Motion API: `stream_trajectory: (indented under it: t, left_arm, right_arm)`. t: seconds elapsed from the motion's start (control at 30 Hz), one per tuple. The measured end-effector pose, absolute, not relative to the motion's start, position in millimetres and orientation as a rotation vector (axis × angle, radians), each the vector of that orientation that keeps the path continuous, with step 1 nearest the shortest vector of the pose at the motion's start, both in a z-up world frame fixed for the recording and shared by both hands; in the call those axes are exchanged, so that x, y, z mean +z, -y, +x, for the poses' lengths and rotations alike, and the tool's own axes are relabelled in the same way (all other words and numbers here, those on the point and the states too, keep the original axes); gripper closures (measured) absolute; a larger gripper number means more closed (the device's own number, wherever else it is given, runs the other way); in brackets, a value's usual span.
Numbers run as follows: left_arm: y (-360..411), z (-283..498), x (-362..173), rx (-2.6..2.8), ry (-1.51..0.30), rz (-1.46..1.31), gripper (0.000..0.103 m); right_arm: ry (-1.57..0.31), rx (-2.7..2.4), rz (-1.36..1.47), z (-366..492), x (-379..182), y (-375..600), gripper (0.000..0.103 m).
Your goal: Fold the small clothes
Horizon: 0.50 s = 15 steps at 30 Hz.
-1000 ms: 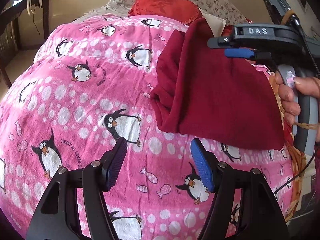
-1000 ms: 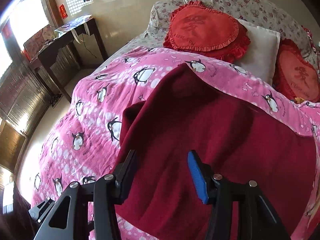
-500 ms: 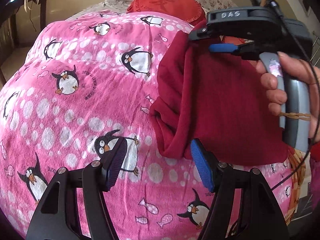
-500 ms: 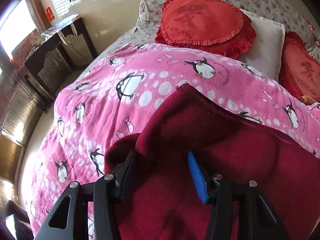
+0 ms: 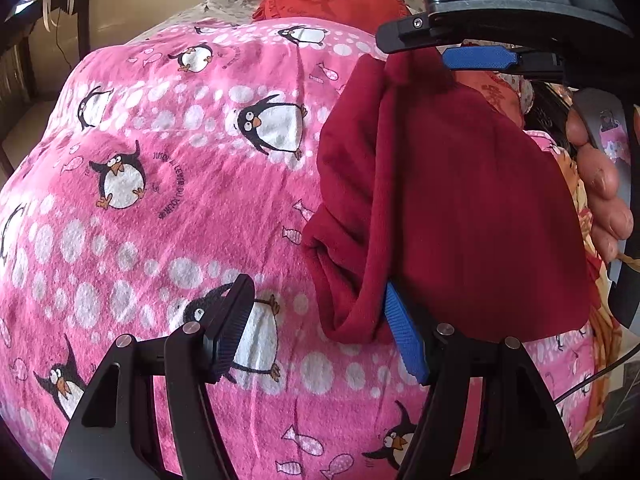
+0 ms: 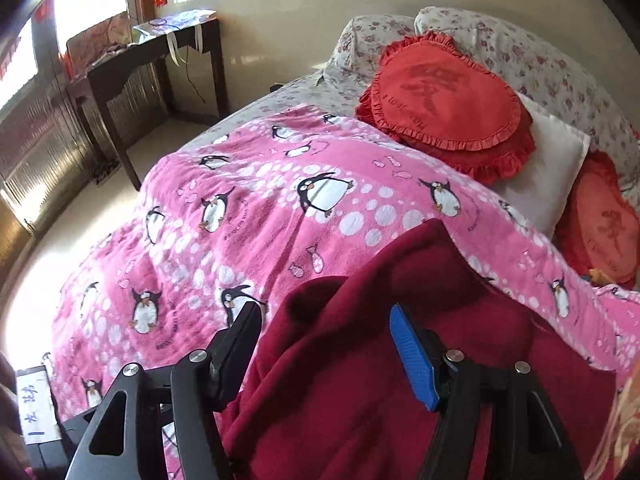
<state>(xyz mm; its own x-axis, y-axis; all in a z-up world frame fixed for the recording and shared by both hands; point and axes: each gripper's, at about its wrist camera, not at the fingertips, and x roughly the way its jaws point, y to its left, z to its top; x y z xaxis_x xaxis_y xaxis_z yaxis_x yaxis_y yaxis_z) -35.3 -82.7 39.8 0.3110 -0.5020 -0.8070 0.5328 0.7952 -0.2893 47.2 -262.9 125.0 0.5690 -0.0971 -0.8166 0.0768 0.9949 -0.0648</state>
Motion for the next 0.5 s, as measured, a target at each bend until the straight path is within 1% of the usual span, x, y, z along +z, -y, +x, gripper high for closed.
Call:
stream_trajectory:
  t: [0.1,0.2,0.37,0.43,0.5]
  left_arm:
    - [82.7,-34.6,39.1,-0.686,-1.051,0.037,0.037]
    - [84.5,-31.2,37.3,-0.686,-1.058,0.028,0.037]
    - [86.9,-28.5,34.5,-0.692,-1.071,0.008,0.037]
    - [88.5,-25.3,35.8,-0.7,-1.064,0.005,0.037]
    - [91.3,-20.3,36.4,-0.706,-1.06,-0.001,0.037]
  right_arm:
    - [-0.945,-0.117,0.074,44.7,125.6,279.9,0.039]
    - [-0.971,-0.104,0.144,45.0,120.8,287.3,0.038]
    - [-1.015,-0.097,0.057,53.9,103.3,270.0,0.036]
    - [-1.041,-0.119,0.066,62.9,93.4,272.2,0.036]
    - [-1.051,-0.134,0.091,70.8,85.9,276.7,0.034]
